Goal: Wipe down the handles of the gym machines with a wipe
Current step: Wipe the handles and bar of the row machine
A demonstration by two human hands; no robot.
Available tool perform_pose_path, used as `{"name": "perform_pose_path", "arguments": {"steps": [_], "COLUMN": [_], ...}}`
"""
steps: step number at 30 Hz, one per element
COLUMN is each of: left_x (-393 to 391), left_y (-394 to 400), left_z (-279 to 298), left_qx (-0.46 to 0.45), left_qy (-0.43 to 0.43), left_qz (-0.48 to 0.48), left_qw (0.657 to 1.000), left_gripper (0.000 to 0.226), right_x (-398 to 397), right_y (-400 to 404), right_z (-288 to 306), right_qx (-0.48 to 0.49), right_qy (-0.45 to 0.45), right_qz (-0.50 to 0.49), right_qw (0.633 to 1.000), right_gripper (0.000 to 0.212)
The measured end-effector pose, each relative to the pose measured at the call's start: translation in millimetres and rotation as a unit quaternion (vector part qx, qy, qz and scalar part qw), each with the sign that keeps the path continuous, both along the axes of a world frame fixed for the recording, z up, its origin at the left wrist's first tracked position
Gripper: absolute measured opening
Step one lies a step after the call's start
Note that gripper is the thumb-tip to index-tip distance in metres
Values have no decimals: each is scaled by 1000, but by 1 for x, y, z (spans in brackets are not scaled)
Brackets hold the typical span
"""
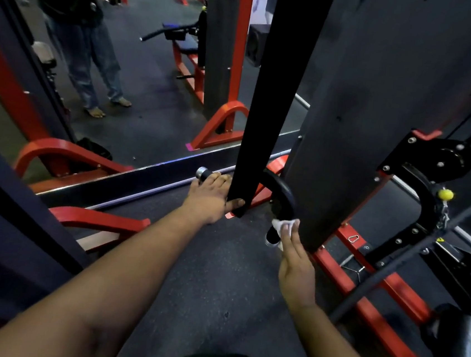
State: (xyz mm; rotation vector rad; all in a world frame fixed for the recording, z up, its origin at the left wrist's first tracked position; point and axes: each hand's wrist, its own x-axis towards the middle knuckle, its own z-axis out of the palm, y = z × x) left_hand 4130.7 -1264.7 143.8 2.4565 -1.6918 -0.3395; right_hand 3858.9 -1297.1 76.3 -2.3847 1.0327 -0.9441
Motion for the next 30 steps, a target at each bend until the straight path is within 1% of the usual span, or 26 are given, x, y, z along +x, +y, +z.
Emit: {"name": "perform_pose_path", "arguments": {"steps": [2, 4, 6, 7, 8, 9, 11, 13, 14, 15, 16, 17, 18, 19, 20, 21, 22, 24, 25, 27, 28, 30], "left_x": [1, 3, 12, 16, 23, 31, 53, 73, 79, 85, 89, 92, 93, 93, 93, 92, 92, 89, 89, 89, 89, 88], "left_y": [0, 0, 6, 9, 12, 17, 27, 34, 37, 40, 41, 41, 40, 38, 35, 33, 31, 29, 29, 28, 28, 27], "left_z": [1, 2, 2, 1, 0, -3, -8, -12, -12, -11, -10, -8, -7, -7, -7, -7, -8, -12, -14, -18, -19, -20], "left_qx": [-1, -2, -17, -25, -34, -44, -45, -32, -27, -25, -20, -15, -11, -11, -13, -17, -20, -17, -11, 3, 9, 14], "left_qy": [5, 10, 13, 11, 8, 1, -25, -43, -46, -49, -53, -56, -58, -57, -52, -41, -29, -23, -26, -33, -40, -63], "left_qz": [-5, -18, -36, -42, -44, -39, -18, -10, -14, -19, -24, -27, -27, -25, -23, -21, -22, -30, -34, -43, -50, -64], "left_qw": [1000, 1000, 999, 999, 998, 998, 999, 999, 998, 998, 998, 998, 998, 998, 998, 999, 999, 999, 999, 999, 998, 996], "left_gripper": [80, 79, 76, 73, 71, 69, 66, 64, 63, 63, 64, 65, 66, 67, 67, 67, 67, 70, 72, 72, 72, 71], "right_x": [2, 6, 15, 17, 22, 28, 50, 78, 92, 110, 130, 151, 171, 191, 209, 223, 234, 248, 251, 251, 246, 230], "right_y": [16, 29, 41, 46, 52, 60, 71, 68, 62, 56, 47, 36, 24, 15, 8, 4, 2, 3, 5, 9, 10, 8], "right_z": [-3, -8, -11, -13, -14, -11, 10, 33, 46, 56, 65, 70, 71, 76, 79, 84, 86, 88, 88, 88, 90, 95], "right_qx": [83, 161, 258, 302, 317, 303, 235, 160, 131, 97, 33, -50, -138, -196, -201, -183, -163, -161, -177, -243, -273, -326], "right_qy": [-14, -37, -64, -62, -47, -33, -11, 10, 35, 81, 132, 166, 215, 280, 357, 426, 474, 530, 551, 569, 586, 631], "right_qz": [-11, -44, -107, -136, -146, -128, -64, 44, 92, 132, 148, 150, 145, 127, 107, 80, 56, 21, 11, 6, 12, 20], "right_qw": [996, 985, 958, 941, 936, 944, 970, 986, 986, 983, 980, 973, 956, 931, 906, 882, 863, 832, 816, 786, 763, 704], "right_gripper": [82, 69, 50, 45, 43, 43, 46, 52, 53, 53, 54, 56, 59, 60, 60, 61, 61, 61, 60, 57, 55, 54]}}
